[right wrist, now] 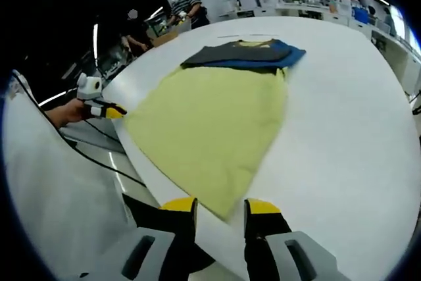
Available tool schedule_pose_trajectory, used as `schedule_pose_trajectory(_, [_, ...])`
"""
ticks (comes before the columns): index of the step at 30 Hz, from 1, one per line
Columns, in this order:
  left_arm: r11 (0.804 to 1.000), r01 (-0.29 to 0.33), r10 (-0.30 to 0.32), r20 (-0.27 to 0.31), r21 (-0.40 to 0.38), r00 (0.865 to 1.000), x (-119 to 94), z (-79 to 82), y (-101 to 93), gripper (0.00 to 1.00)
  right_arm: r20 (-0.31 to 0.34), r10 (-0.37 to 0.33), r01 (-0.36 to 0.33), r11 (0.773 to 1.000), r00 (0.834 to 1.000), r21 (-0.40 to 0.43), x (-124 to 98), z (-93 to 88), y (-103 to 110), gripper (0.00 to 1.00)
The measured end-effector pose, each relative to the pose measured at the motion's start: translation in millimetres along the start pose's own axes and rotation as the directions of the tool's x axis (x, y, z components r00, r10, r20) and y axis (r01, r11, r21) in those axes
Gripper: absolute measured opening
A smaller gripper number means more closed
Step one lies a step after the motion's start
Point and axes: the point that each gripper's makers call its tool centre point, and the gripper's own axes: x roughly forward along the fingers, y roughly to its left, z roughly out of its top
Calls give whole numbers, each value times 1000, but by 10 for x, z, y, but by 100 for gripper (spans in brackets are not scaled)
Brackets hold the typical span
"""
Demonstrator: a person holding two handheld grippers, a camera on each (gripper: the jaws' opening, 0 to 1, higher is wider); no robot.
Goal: Fold the garment on the visible template until the final outline fits inside the template.
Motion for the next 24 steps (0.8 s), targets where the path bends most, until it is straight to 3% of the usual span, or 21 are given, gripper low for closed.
schedule_pose_trajectory(24, [998,24,-26,-22,-65,999,75,-25,5,7,-17,17,-16,1000,1000,6,51,-58,23,14])
